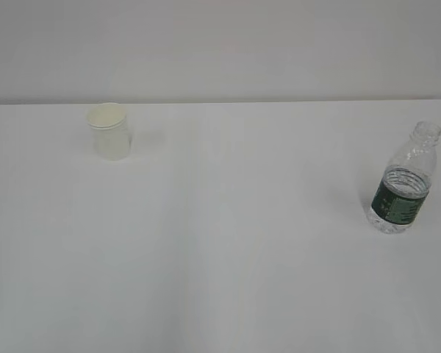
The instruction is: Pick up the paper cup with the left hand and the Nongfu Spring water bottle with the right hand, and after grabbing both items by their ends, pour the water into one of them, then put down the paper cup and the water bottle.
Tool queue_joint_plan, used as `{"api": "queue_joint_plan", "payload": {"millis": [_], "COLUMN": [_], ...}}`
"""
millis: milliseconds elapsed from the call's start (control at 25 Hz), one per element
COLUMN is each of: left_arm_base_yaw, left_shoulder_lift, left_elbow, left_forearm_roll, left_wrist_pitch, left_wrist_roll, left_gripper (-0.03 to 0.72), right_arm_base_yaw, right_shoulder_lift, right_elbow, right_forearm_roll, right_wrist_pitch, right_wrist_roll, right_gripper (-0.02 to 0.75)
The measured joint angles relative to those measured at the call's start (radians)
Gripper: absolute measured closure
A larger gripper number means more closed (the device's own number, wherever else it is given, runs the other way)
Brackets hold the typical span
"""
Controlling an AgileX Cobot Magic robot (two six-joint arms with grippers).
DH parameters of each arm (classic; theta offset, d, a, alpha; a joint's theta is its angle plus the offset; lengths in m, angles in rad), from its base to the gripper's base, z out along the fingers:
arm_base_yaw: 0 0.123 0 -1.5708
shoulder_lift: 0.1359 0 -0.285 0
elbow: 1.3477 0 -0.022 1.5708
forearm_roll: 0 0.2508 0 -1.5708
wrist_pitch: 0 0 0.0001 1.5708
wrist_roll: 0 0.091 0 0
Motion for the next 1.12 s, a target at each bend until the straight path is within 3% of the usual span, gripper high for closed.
{"api": "queue_joint_plan", "payload": {"millis": [1120], "left_arm_base_yaw": [0.000], "left_shoulder_lift": [0.000], "left_elbow": [0.000], "left_forearm_roll": [0.000], "left_wrist_pitch": [0.000], "left_wrist_roll": [0.000], "left_gripper": [0.101], "right_arm_base_yaw": [0.000], "right_shoulder_lift": [0.000], "right_elbow": [0.000], "right_forearm_roll": [0.000], "right_wrist_pitch": [0.000], "right_wrist_roll": [0.000], "right_gripper": [0.184]}}
